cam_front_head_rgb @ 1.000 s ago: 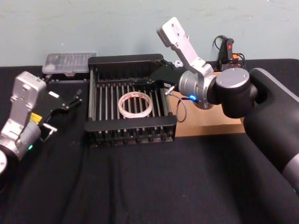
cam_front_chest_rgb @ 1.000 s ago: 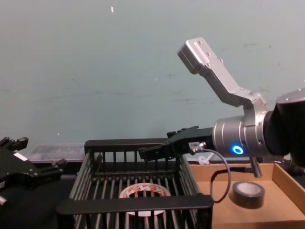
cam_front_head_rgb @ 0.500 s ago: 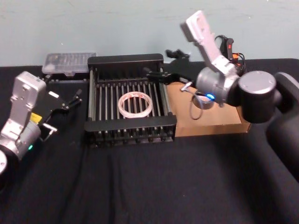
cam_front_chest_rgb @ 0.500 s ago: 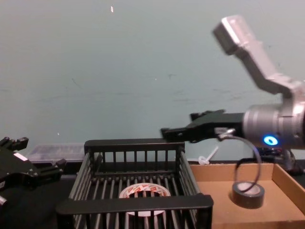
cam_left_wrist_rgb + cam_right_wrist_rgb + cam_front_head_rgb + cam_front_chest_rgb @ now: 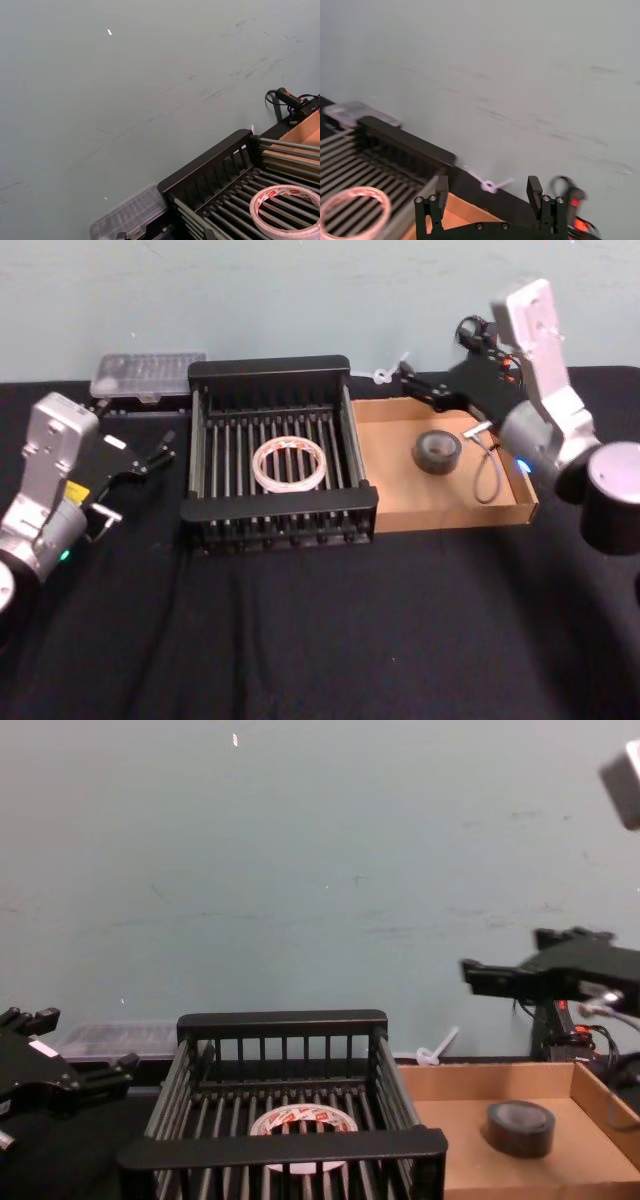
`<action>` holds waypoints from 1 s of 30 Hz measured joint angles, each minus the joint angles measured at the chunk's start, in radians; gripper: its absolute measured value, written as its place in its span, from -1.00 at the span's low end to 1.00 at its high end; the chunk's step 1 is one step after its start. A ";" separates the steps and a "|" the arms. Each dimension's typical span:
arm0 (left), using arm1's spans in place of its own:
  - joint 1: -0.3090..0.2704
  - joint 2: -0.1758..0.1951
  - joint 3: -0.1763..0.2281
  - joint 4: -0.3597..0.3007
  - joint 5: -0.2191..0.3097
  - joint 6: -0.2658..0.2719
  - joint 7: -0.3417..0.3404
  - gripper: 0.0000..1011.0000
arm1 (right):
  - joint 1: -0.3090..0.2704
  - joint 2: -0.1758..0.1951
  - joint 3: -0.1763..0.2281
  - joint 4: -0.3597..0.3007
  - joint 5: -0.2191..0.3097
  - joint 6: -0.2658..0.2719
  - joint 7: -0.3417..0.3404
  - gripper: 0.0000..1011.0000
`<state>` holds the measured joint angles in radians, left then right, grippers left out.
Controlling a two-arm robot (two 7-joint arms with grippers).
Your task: Pick up the white tape and place it into the black box , Pick up the silver tape and place it into the brown box.
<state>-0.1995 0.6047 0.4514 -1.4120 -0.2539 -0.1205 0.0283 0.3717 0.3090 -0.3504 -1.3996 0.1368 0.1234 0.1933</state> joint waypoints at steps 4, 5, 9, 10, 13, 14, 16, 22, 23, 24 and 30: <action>0.000 0.000 0.000 0.000 0.000 0.000 0.000 0.98 | -0.046 0.011 0.027 -0.015 -0.022 -0.037 -0.037 0.98; 0.000 0.000 0.000 0.000 0.000 0.000 0.000 0.98 | -0.063 0.013 0.038 -0.018 -0.028 -0.048 -0.049 0.98; 0.000 0.000 0.000 0.000 0.000 0.000 0.000 0.98 | -0.095 0.017 0.058 -0.019 -0.043 -0.071 -0.067 0.98; 0.000 0.000 0.000 0.000 0.000 0.000 0.000 0.98 | -0.100 0.018 0.061 -0.019 -0.047 -0.076 -0.070 0.98; 0.000 0.000 0.000 0.000 0.000 0.000 0.000 0.98 | -0.117 0.018 0.070 -0.012 -0.060 -0.089 -0.079 0.98; 0.000 0.000 0.000 0.000 0.000 0.000 0.000 0.98 | -0.123 0.017 0.073 -0.005 -0.066 -0.093 -0.081 0.98; 0.000 0.000 0.000 0.000 0.000 0.000 0.000 0.98 | -0.128 0.015 0.074 0.002 -0.074 -0.095 -0.083 0.98; 0.000 0.000 0.000 0.000 0.000 0.000 0.000 0.98 | -0.136 0.008 0.079 0.028 -0.099 -0.097 -0.084 0.98; 0.000 0.000 0.000 0.000 0.000 0.000 0.000 0.98 | -0.136 0.007 0.080 0.030 -0.102 -0.097 -0.084 0.98; 0.000 0.000 0.000 0.000 0.000 0.000 0.000 0.98 | -0.137 0.005 0.081 0.032 -0.105 -0.096 -0.084 0.98; 0.000 0.000 0.000 0.000 0.000 0.000 0.000 0.98 | -0.138 0.002 0.084 0.036 -0.112 -0.093 -0.083 0.98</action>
<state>-0.1995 0.6047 0.4514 -1.4119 -0.2539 -0.1205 0.0283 0.2340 0.3112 -0.2662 -1.3633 0.0247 0.0307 0.1106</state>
